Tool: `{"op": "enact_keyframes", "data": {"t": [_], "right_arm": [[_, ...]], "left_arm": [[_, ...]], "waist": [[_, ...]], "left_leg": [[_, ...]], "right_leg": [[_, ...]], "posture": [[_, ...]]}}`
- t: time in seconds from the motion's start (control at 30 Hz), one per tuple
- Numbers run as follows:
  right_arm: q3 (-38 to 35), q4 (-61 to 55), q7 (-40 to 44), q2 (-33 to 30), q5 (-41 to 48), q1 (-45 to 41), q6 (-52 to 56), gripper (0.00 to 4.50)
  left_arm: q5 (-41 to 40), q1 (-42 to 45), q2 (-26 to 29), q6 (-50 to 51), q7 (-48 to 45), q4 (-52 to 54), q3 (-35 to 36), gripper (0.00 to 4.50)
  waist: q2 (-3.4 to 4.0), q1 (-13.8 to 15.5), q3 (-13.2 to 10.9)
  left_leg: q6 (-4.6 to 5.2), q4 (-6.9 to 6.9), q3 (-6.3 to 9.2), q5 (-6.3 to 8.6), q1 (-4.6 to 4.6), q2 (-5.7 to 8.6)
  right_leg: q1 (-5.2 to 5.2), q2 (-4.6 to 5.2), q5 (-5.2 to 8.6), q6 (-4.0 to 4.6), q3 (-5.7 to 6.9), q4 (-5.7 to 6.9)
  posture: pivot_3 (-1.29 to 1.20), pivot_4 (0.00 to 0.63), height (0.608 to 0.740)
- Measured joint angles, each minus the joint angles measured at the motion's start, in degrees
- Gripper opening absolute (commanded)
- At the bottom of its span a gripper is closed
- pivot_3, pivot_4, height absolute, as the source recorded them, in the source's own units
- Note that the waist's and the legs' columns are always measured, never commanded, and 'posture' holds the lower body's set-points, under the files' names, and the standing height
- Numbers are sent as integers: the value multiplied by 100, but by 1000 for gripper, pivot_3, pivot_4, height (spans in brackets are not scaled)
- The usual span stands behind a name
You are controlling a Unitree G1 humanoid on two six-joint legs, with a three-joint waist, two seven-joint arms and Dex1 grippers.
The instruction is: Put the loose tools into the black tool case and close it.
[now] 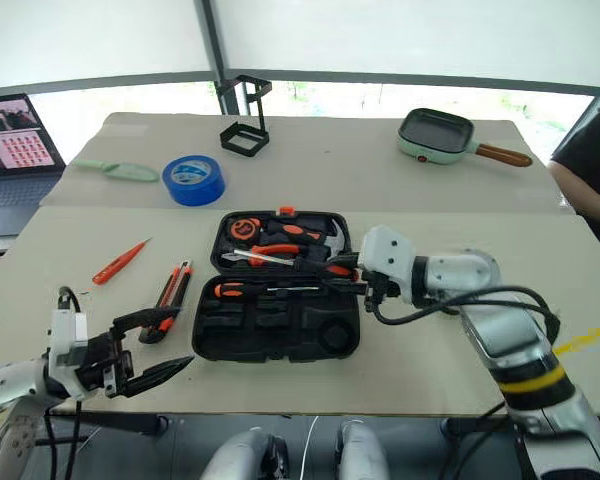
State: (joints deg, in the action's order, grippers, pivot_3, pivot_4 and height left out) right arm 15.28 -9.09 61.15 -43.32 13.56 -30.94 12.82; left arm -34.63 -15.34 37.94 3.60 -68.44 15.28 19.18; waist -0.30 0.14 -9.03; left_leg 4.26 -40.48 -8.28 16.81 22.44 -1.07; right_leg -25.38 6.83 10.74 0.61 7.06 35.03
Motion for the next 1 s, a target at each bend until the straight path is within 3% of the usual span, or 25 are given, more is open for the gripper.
{"op": "enact_keyframes", "data": {"t": [0.2, 0.53, 1.0], "right_arm": [[702, 876, 764, 37, -790, -279, -743, 1045], [641, 977, 632, 528, -992, -349, -337, 1045], [581, 1650, 903, 579, -992, -582, -458, 1045]], "left_arm": [[55, -48, -51, -114, 188, -1, 131, 4500], [78, -115, -139, -183, 269, 25, 120, 4500], [132, -144, -166, -261, 249, 15, 45, 4500]], "waist": [[-1, 44, 0], [-5, -14, 0], [-4, -17, 0]], "left_leg": [[17, -2, -8, 10, 11, 24], [-36, -2, -9, 29, -11, 18], [-49, -2, -7, 21, -12, 19]], "right_leg": [[2, 40, 5, -28, 14, -6], [12, 58, 17, -55, 16, 4], [12, 58, -6, -32, 15, 6]], "posture": [[0, 150, 740], [0, 150, 740], [0, 150, 740]]}}
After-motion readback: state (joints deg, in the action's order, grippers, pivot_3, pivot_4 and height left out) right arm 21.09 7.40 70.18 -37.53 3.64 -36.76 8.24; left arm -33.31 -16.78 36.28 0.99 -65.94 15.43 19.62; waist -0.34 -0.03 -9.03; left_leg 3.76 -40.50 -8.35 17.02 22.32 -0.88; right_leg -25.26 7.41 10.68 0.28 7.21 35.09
